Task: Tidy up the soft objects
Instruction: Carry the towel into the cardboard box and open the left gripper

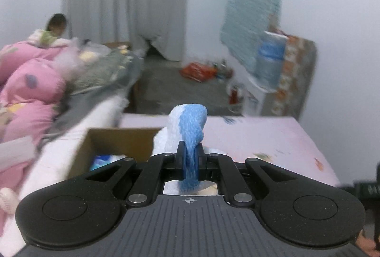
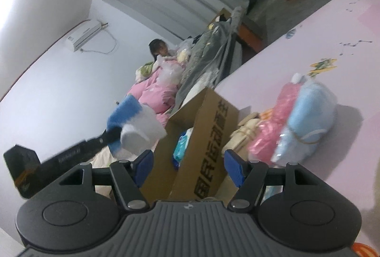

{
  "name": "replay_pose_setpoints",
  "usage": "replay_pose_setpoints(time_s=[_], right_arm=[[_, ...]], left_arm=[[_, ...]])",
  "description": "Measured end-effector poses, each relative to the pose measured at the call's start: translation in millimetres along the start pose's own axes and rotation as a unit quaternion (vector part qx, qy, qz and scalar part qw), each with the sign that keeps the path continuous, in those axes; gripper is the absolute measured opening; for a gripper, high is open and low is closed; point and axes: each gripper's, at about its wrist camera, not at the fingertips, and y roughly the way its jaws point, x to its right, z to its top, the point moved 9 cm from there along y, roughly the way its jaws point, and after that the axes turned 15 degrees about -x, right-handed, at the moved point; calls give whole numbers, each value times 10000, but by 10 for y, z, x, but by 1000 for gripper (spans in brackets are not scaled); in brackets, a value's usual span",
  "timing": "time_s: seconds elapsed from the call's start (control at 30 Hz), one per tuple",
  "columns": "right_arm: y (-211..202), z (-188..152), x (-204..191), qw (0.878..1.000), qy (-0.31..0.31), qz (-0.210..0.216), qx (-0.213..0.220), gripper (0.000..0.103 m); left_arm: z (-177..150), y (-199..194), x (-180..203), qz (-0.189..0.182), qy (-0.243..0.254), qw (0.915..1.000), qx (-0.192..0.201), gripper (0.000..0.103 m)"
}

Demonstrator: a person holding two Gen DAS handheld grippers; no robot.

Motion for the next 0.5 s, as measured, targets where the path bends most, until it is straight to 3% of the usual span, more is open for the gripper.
replay_pose_setpoints(time_s=[0.2, 0.33, 0.5], right_arm=[[183, 33, -30, 9999, 10, 38, -141, 61], [228, 74, 44, 9998, 87, 73, -146, 61], [239, 132, 227, 9996, 229, 78, -115, 61]], left_arm=[[133, 496, -492, 67, -639, 9968, -466, 5], [124, 1050, -744, -220, -1161, 9864, -1139, 5], [213, 1539, -850, -258, -1411, 9785, -1480, 5]])
